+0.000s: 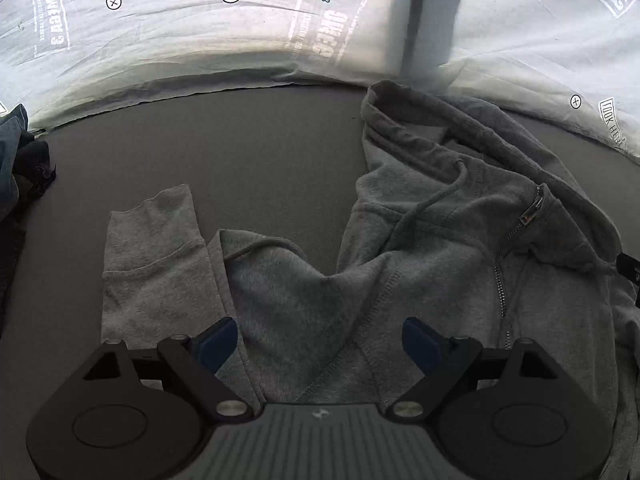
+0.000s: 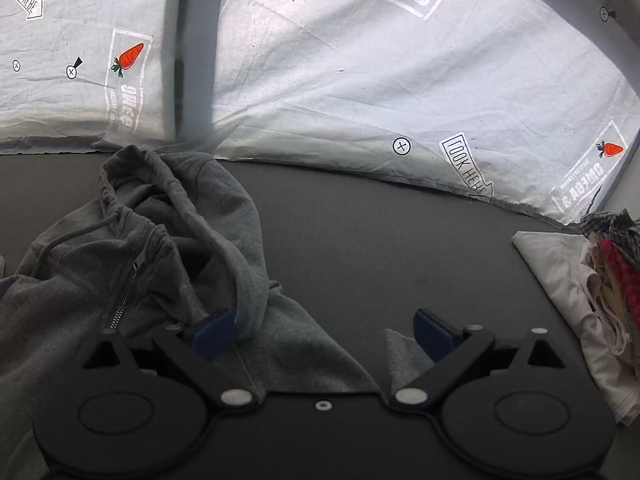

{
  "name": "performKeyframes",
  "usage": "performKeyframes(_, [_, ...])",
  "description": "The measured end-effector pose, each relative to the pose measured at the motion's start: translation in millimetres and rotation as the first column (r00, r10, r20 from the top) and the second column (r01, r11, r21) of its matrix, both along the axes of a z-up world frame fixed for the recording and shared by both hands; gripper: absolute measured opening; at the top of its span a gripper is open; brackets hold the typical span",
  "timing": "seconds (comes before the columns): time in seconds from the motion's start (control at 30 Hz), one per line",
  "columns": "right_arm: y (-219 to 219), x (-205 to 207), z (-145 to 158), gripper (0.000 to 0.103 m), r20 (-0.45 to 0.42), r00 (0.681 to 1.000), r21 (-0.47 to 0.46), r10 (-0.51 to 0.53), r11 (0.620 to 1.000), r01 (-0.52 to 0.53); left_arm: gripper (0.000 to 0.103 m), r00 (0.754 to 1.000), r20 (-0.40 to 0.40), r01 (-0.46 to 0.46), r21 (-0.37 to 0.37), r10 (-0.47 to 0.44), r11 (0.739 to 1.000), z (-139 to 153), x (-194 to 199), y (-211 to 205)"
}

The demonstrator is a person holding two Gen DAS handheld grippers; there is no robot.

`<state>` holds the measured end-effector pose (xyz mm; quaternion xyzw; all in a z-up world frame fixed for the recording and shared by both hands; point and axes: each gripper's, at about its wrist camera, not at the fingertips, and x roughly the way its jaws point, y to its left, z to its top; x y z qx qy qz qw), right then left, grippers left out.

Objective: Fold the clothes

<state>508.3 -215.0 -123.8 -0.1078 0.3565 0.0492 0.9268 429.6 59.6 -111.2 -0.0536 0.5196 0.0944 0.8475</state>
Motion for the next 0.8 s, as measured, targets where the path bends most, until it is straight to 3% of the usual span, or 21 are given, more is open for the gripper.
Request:
performKeyframes(0.2, [-10, -18, 14, 0.098, 0.028, 0.999, 0.028, -0.020, 0.999, 0.019, 0.090, 0.999, 0.015, -0.031, -0.015, 0.032, 0.999, 11, -25, 1])
performKeyframes(0.33, [-11, -7, 16, 0.086, 0.013, 1.000, 0.076, 0.013, 0.997, -0.014, 0.090, 0.998, 0.040, -0.052, -0.019, 0.052, 0.998, 15, -5, 11])
performKeyframes(0.47, [5, 36, 10, 0.065, -0.025, 0.995, 0.112, 0.094, 0.990, -0.091, 0.090, 0.998, 0.044, -0.047, -0.006, 0.047, 0.999, 7, 30, 16])
performKeyframes(0.57, [26, 80, -1, 0.064, -0.077, 0.981, 0.133, 0.178, 0.977, -0.167, 0.090, 0.998, 0.047, -0.044, -0.010, 0.045, 0.999, -5, 57, 18])
performKeyframes(0.7, [41, 119, -3, 0.061, -0.050, 0.981, 0.162, 0.186, 0.971, -0.176, 0.090, 0.997, 0.044, -0.061, -0.019, 0.062, 0.998, -23, 87, 28])
performKeyframes(0.73, [45, 129, -3, 0.041, -0.043, 0.981, 0.169, 0.188, 0.969, -0.179, 0.090, 0.997, 0.046, -0.066, -0.015, 0.067, 0.998, -27, 93, 31])
performKeyframes(0.77, [48, 139, -4, 0.030, -0.036, 0.981, 0.176, 0.190, 0.968, -0.181, 0.090, 0.996, 0.053, -0.073, -0.014, 0.074, 0.997, -29, 96, 36])
performKeyframes(0.8, [52, 149, -4, 0.013, -0.029, 0.981, 0.183, 0.192, 0.966, -0.183, 0.090, 0.995, 0.059, -0.081, -0.013, 0.082, 0.997, -31, 99, 41])
